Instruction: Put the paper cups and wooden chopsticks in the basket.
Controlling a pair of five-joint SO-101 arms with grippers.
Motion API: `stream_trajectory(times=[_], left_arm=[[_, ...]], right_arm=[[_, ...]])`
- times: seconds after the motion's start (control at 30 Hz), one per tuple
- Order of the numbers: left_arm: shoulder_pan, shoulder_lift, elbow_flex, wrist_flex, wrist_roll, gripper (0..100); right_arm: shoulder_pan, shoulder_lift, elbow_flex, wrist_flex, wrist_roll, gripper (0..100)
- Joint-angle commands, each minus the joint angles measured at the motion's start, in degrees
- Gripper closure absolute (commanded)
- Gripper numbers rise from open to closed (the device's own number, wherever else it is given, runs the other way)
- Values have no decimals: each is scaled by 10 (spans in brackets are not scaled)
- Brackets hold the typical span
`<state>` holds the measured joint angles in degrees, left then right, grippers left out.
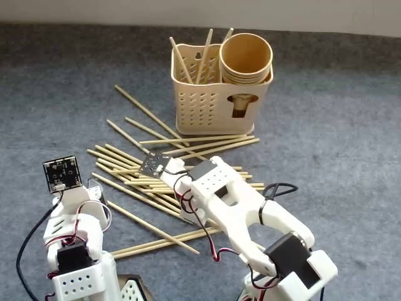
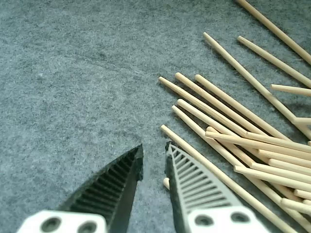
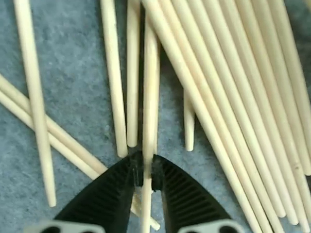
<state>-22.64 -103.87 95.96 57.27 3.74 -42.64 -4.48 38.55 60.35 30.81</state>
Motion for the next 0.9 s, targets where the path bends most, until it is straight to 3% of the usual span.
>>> stream_trajectory(times=[0.0,0.27,0.87], left_arm=[[-7,0,12,-1,-4,905],[-7,0,12,-1,-4,905],[-7,0,12,-1,-4,905]], right_arm=[[10,-9,-25,37,4,993],[10,-28,-25,58,4,993],[42,-313,-24,94,-15,993]])
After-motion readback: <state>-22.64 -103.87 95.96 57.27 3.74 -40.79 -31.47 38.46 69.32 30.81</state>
